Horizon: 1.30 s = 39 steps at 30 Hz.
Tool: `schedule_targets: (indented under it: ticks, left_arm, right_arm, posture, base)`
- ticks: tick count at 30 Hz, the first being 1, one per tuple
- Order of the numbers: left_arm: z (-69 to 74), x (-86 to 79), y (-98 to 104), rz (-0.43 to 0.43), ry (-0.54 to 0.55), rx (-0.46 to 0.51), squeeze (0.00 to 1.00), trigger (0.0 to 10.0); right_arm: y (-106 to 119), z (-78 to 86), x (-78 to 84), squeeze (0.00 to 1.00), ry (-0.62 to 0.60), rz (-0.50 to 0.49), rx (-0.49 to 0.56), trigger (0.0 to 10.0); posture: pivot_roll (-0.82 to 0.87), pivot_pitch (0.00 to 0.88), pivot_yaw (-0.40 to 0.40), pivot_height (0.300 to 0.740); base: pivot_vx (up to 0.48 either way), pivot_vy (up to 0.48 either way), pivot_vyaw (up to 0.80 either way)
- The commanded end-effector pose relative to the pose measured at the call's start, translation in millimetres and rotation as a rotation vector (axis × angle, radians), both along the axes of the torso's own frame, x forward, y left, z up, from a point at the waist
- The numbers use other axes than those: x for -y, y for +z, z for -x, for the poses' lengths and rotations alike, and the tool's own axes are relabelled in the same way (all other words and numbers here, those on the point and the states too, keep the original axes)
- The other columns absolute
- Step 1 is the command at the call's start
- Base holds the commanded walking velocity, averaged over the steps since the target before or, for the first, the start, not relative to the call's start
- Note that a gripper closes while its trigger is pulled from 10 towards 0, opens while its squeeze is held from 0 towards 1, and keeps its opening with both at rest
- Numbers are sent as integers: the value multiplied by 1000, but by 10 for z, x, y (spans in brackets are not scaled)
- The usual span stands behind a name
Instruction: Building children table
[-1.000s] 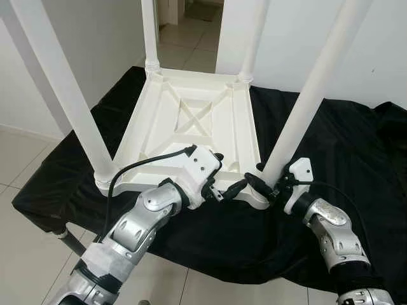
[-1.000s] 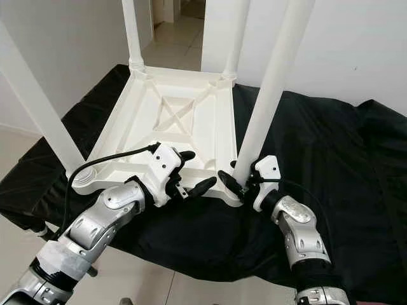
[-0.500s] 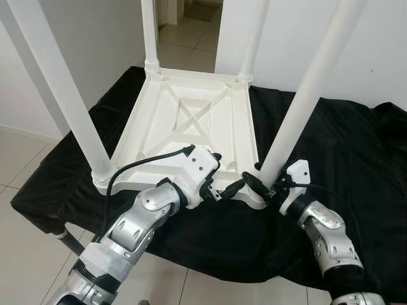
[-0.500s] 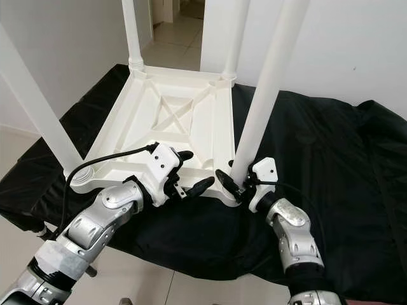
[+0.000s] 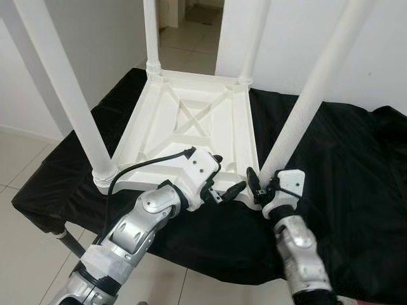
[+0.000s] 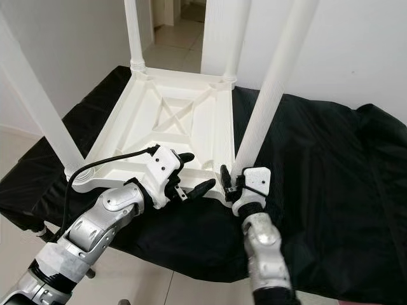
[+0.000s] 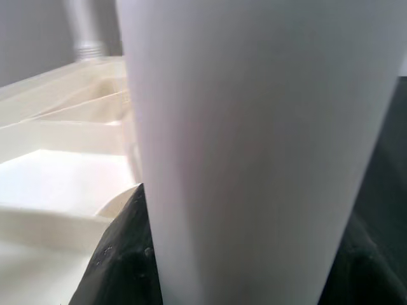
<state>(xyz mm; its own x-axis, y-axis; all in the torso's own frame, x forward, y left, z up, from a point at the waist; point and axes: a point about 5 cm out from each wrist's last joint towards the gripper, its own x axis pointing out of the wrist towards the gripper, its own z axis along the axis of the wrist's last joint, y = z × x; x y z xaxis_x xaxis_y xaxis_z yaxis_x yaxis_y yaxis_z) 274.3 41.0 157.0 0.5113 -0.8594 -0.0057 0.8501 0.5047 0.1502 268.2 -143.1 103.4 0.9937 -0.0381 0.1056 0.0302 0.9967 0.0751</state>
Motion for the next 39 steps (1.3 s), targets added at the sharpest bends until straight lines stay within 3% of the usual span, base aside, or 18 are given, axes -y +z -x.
schedule_targets:
  ticks: [1,13,15,16,32,33,34,35,39]
  left_arm:
    - [60,24,-30,-30,-103,-4,0,10000]
    - [79,33,-42,-31,-113,-9,0,10000]
    - [77,35,-40,-32,-115,-8,0,10000]
    - [75,36,-38,-32,-115,-7,0,10000]
    - [85,34,-47,-34,-113,-4,0,10000]
    - [88,31,-48,-34,-112,-4,0,10000]
    - [88,31,-48,-34,-112,-4,0,10000]
    - [90,27,-48,-35,-110,-4,0,10000]
    - [94,23,-46,-33,-107,-7,0,10000]
  right_arm:
    - [-166,90,80,0,-110,-18,-84,10000]
    - [-98,108,39,0,-119,-21,-70,10000]
    - [-86,111,18,35,-99,-14,-62,10000]
    - [-74,113,-10,1000,-75,-14,-52,10000]
    - [14,133,59,1000,40,-11,9,10000]
    - [27,137,87,475,85,-17,17,10000]
    - [27,137,87,475,85,-17,17,10000]
    - [58,144,116,0,155,-18,34,10000]
    - [104,139,239,0,254,15,53,10000]
  posture:
    - [-55,0,-46,740]
    - [-64,0,-41,740]
    - [-64,0,-41,740]
    - [-64,0,-43,740]
    - [-54,0,-56,740]
    - [-48,0,-60,740]
    - [-48,0,-60,740]
    - [-48,0,-58,740]
    - [-48,0,-57,740]
  base:
    - [0,0,0]
    - [0,0,0]
    - [0,0,0]
    - [0,0,0]
    - [0,0,0]
    - [0,0,0]
    - [0,0,0]
    - [0,0,0]
    - [0,0,0]
